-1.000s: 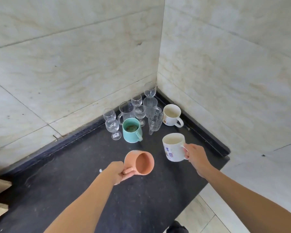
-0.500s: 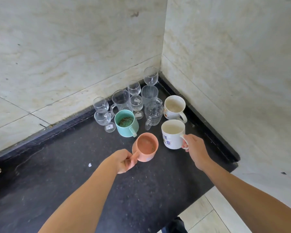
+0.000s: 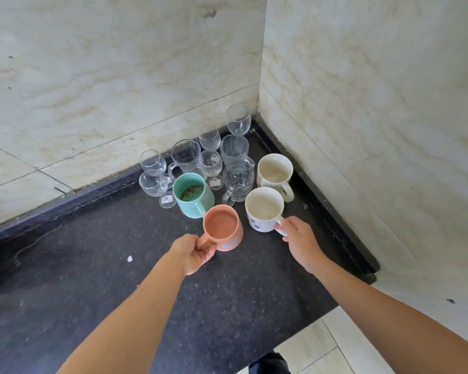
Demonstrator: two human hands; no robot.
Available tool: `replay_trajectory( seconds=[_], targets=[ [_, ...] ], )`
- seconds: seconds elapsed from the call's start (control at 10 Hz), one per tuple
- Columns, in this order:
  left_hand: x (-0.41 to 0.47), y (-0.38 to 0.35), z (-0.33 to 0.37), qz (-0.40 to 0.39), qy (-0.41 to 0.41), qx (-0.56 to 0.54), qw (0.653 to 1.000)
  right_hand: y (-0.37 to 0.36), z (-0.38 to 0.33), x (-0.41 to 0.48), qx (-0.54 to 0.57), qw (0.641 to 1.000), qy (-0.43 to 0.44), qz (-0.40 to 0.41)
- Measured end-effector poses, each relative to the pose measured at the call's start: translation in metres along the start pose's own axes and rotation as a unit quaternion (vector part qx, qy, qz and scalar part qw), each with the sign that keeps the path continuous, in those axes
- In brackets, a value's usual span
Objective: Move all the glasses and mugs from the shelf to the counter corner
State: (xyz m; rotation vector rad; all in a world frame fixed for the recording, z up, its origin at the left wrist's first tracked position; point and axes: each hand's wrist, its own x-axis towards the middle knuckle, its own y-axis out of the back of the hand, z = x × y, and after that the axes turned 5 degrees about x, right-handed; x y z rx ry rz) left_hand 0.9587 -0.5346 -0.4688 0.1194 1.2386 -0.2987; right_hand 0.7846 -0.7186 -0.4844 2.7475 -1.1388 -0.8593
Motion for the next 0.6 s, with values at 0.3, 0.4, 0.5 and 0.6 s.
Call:
replay_trajectory(
  seconds=[0.3,0.4,0.5,0.6],
  targets=[
    [-0.016,0.002,-0.017,-0.018,-0.045,-0.045,0.998,-0.004,0.006,0.004,-0.186,0.981,0.053,0.016],
    [-0.03,0.001,-0.025,0.058,-0.111,0.137,0.983,-0.003,-0.003,0.0,-0.262,0.964,0.048,0.025],
    [-0.044,0.011,-0.035,0.113,-0.171,0.339,0.918,-0.005,-0.01,-0.009,-0.313,0.947,0.062,0.031],
    [-0.062,0.026,-0.043,0.129,-0.215,0.439,0.863,-0.005,-0.018,-0.024,-0.351,0.932,0.084,0.029]
  ],
)
